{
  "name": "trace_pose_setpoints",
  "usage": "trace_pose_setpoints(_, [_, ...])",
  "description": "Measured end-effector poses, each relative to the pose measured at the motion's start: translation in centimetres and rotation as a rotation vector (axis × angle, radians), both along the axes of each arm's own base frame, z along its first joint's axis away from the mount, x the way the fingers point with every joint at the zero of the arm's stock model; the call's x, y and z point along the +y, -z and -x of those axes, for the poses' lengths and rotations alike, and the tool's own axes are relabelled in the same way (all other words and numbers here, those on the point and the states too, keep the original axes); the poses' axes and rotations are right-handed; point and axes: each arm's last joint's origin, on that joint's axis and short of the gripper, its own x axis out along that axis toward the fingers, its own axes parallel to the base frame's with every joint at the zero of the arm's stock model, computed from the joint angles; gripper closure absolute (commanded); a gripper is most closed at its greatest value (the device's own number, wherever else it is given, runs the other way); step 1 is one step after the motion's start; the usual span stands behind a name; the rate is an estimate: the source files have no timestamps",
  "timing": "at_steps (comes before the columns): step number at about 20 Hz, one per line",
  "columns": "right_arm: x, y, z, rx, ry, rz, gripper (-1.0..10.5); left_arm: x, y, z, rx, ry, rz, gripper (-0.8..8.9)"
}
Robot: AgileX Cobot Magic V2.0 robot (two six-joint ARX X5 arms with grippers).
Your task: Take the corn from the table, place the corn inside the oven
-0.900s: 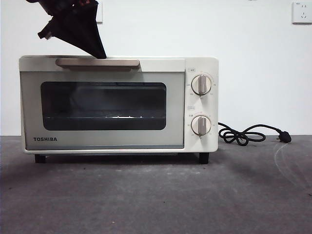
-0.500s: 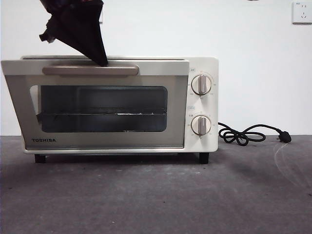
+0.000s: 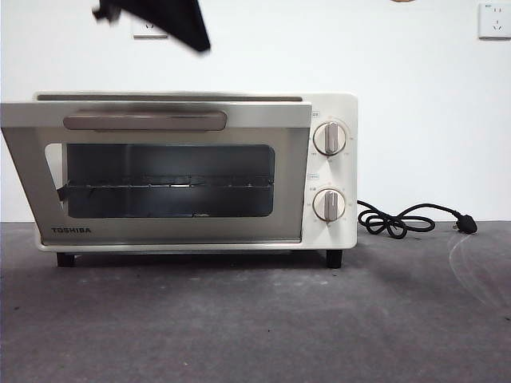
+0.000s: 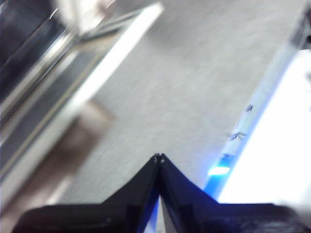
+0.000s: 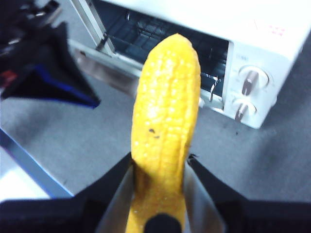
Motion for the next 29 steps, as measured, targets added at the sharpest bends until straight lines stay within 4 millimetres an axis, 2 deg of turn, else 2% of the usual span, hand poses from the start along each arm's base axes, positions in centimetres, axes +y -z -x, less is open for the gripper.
trace_pose_setpoints(3, [0.2,-0.1,-0.2,-0.013,-0.003,-0.009,9.6,0.7,-2.0,2.1,-0.074,0.023,0.044,8.19])
trace_pose_setpoints(6, [0.3,-0.1,-0.2,-0.017,-0.004,-0.011,9.6,2.0,-3.7,2.9,-0.249,-0.089,0.011,8.19])
trace_pose_setpoints(11, [0.6,-0.4,-0.4,-0.046,-0.037,-0.042,9.6,3.4,-4.5,3.1,-0.383,-0.241,-0.086,8.19])
trace_pose_setpoints(16, [1.6,-0.9,-1.1,-0.119,-0.106,-0.087,9.6,4.7,-6.0,4.6,-0.45,-0.27,-0.042,8.19])
trace_pose_setpoints(21, [3.9,-0.5,-3.0,-0.203,-0.148,-0.097,9.6,6.6,-8.0,7.3,-0.53,-0.282,0.063,8.19])
trace_pose_setpoints(29, [8.3,2.7,-6.8,-0.28,-0.226,0.007,9.6,12.0,-10.6,12.9,-0.7,-0.4,0.204,8.19])
